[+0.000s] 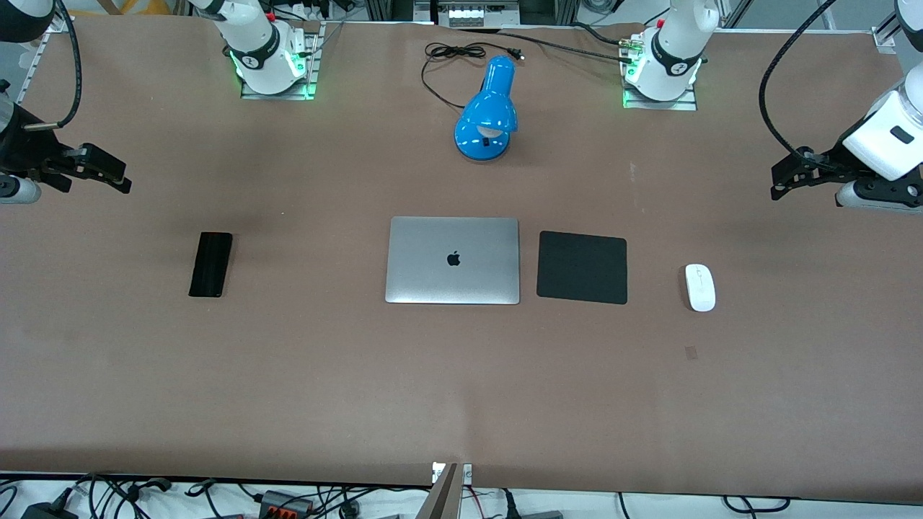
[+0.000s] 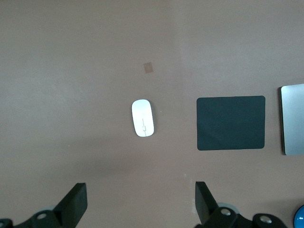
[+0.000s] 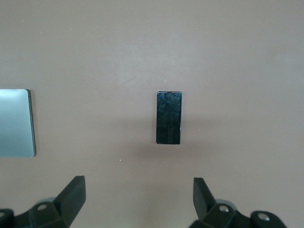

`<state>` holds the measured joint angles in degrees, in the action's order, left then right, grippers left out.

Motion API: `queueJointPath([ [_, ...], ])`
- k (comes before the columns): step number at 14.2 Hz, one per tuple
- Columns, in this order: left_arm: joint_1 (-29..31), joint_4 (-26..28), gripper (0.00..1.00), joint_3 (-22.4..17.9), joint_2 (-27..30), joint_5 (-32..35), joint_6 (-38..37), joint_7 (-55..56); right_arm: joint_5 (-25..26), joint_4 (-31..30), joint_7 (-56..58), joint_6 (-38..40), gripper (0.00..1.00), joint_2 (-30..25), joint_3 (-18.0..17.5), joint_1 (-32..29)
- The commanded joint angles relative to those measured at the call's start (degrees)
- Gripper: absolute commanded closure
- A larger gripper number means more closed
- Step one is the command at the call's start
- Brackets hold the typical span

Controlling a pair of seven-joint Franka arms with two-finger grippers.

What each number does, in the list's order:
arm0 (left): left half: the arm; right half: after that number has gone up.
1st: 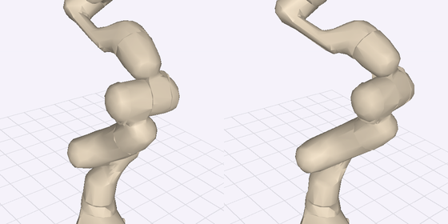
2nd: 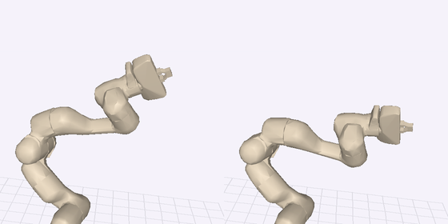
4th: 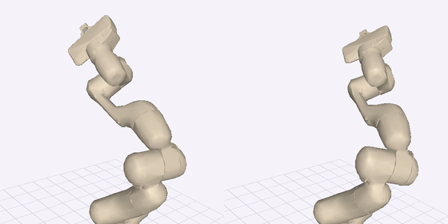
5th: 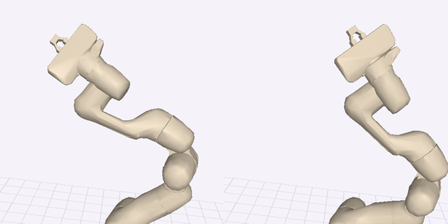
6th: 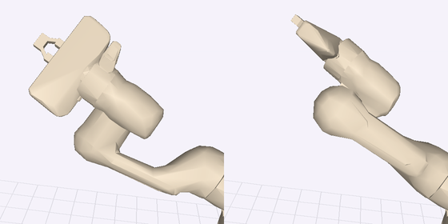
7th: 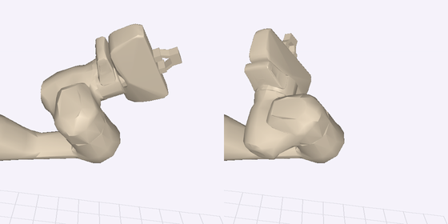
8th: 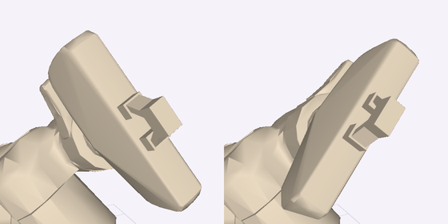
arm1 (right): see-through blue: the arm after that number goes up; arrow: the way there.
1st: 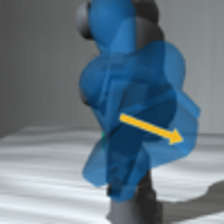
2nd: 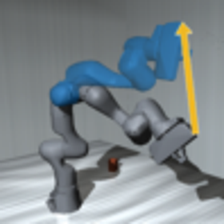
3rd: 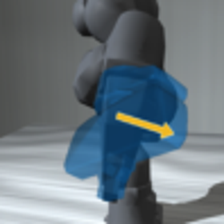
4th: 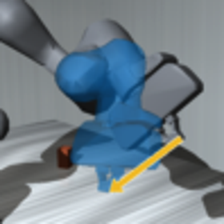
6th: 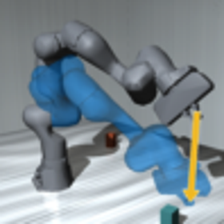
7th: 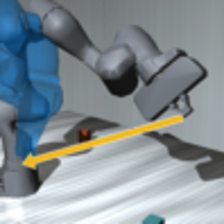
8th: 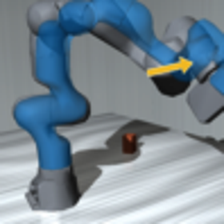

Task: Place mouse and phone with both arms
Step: 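Lower the left gripper to the white mouse while the right gripper reaches the phone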

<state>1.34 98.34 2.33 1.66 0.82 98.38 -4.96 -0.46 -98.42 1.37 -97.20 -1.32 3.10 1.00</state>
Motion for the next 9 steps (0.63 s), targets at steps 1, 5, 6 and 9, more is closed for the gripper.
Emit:
queueJointPath([
  [1, 0.2, -1.1, 0.00, 0.4, -0.3, 0.3, -1.0, -0.9, 0.3, -0.4, 0.6, 0.6, 0.00, -0.9, 0.1, -0.1],
  [5, 0.2, -1.1, 0.00, 0.2, -0.4, 0.3, -1.0, -0.6, 0.3, -0.5, 0.6, 0.6, 0.00, -0.4, 0.1, -0.1],
  [6, 0.2, -1.1, 0.00, -0.2, -0.4, 0.3, -0.9, -0.2, 0.3, -0.5, 0.5, 0.6, 0.00, -0.2, 0.1, -0.1],
  [9, 0.4, -1.1, 0.00, -0.6, -0.9, 0.2, -2.4, -0.1, 0.2, -0.5, 0.4, 0.1, 0.00, 1.4, 0.2, -0.5],
])
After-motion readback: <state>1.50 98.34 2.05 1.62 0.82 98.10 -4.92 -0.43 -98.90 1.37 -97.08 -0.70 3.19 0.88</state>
